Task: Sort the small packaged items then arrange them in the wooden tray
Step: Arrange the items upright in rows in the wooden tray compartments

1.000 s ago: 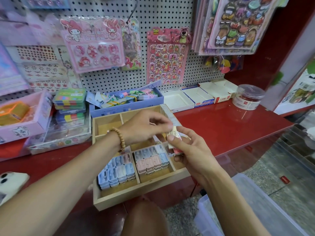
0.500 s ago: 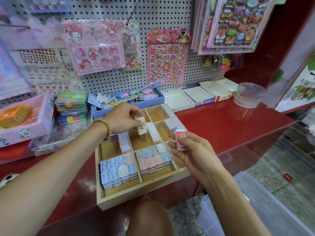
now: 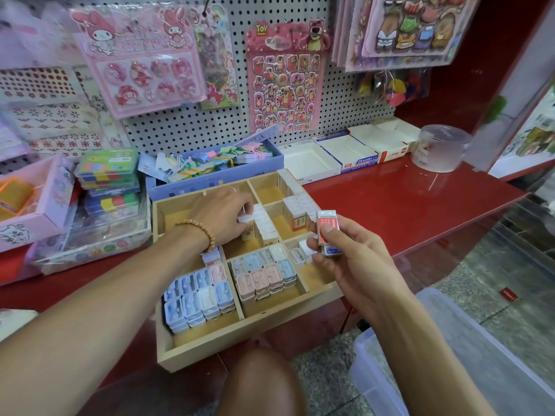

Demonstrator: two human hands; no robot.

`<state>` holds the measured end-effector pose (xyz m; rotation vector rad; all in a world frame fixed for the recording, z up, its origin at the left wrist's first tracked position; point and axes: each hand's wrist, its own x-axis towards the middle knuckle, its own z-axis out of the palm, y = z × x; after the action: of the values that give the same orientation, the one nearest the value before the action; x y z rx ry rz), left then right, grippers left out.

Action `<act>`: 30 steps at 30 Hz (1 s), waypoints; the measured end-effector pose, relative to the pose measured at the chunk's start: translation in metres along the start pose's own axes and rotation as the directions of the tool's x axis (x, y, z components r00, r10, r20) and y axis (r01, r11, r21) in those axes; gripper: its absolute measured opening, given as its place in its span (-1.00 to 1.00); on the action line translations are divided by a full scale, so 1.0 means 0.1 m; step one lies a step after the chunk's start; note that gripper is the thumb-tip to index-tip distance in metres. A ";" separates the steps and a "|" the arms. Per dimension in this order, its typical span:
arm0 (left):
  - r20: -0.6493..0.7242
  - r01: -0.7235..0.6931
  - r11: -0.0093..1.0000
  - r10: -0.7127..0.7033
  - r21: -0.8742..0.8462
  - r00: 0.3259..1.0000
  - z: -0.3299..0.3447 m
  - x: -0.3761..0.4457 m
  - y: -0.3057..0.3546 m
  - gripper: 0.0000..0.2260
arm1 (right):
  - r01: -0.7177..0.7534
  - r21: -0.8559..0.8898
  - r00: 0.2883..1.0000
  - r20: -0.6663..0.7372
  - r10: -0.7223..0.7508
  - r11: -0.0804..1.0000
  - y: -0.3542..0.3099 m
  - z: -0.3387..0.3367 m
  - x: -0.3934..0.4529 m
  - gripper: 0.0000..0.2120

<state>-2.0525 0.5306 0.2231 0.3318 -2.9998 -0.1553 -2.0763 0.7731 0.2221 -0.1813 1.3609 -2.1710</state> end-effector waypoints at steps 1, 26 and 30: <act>-0.015 -0.002 1.000 0.002 0.008 1.000 0.02 -0.02 -0.01 -0.81 | 0.003 0.005 1.000 -0.004 -0.003 1.000 0.01 0.00 0.00 -0.63; 0.138 0.088 0.694 0.016 -0.714 0.990 -0.44 -0.10 0.75 -0.85 | -0.024 0.128 0.976 -0.211 0.051 0.991 -0.06 -0.15 -0.10 -0.78; 0.066 0.007 0.944 0.015 -0.331 0.998 -0.30 0.11 0.69 -0.82 | -0.018 0.103 0.965 -0.257 0.044 0.995 -0.05 -0.28 -0.11 -0.81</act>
<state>-2.0735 0.5929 0.2621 0.2880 -2.9649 -0.6738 -2.0803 0.8030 0.2153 0.1671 1.3779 -2.2912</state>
